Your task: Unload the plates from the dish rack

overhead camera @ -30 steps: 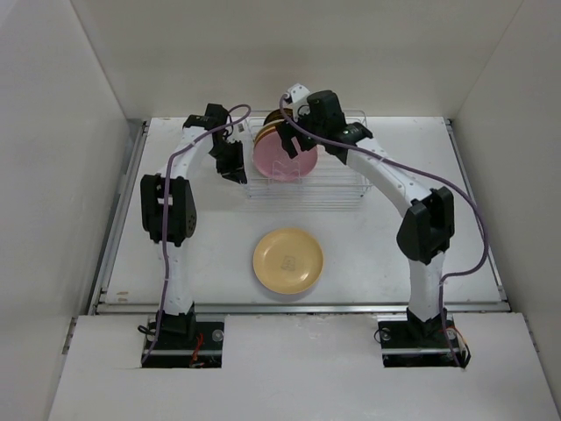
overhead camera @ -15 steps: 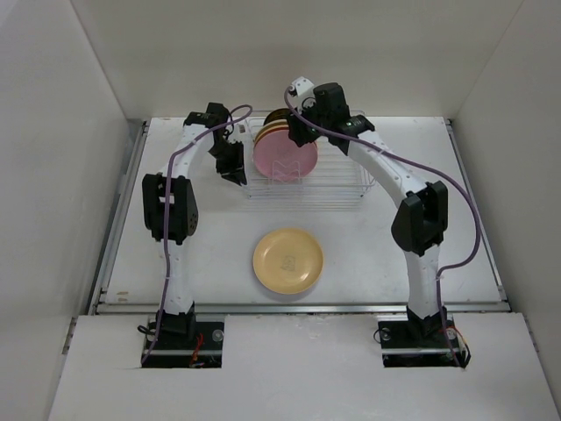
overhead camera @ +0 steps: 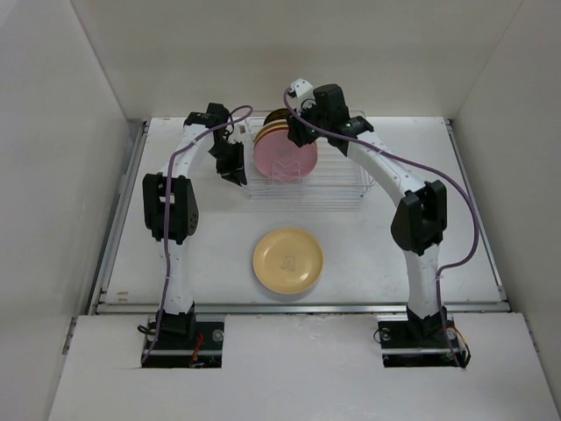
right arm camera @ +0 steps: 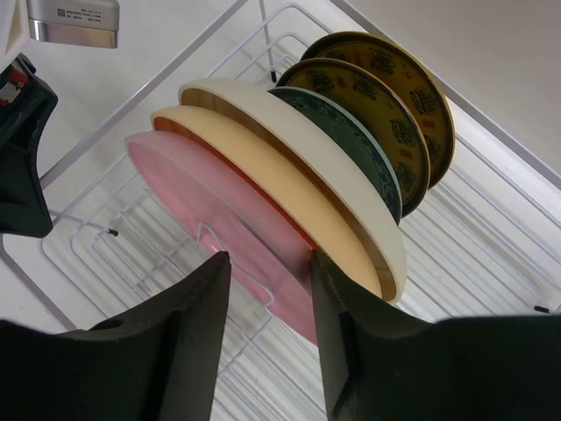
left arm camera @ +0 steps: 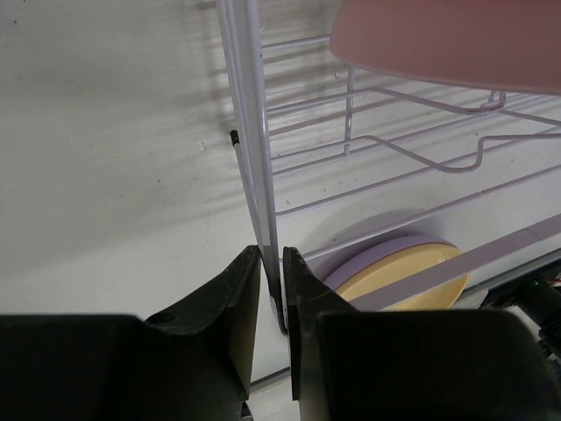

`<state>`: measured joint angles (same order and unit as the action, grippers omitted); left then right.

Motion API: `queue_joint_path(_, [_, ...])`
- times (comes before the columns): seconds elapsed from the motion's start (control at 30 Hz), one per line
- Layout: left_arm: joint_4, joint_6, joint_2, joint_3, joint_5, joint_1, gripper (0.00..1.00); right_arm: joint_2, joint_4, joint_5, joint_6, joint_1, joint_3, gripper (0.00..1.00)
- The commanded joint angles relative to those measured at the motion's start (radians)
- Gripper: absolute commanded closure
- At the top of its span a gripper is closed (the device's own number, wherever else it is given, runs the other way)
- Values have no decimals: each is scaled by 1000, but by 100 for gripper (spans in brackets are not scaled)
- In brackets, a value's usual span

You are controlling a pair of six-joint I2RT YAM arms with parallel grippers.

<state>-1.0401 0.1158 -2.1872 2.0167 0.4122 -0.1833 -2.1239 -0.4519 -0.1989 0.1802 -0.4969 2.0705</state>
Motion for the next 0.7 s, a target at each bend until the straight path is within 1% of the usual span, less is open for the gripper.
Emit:
queue_joint_path(0.0, [-47,-13,-6,36,7,-4,86,-50,21,-28,-16,7,-15,51])
queue_joint_path(0.1, [-47,-22,-16,36,7,-4,86,-79,33,-17,-16,8,-26,51])
queue_joint_path(0.2, [-57,-22,-25,47,7,-4,86,-90,42,-8,-25,17,-26,58])
queue_joint_path(0.27, [-57,-22,-25,47,7,-4,90,-90,42,21,-25,17,-36,77])
queue_joint_path(0.3, [-57,-22,-25,47,7,-4,97,-81,53,35,-25,17,-53,86])
queue_joint_path(0.33, [-57,-22,-25,47,7,-4,100,-67,65,47,-25,17,-67,97])
queue_joint_path(0.4, [-57,-12,-16,36,17,-4,100,-32,119,85,-25,17,-123,100])
queue_joint_path(0.5, [-57,-11,-16,27,43,-4,100,33,157,144,-25,17,-162,100])
queue_joint_path(0.67, [-37,19,-6,-6,54,-4,100,120,157,168,-25,17,-171,100])
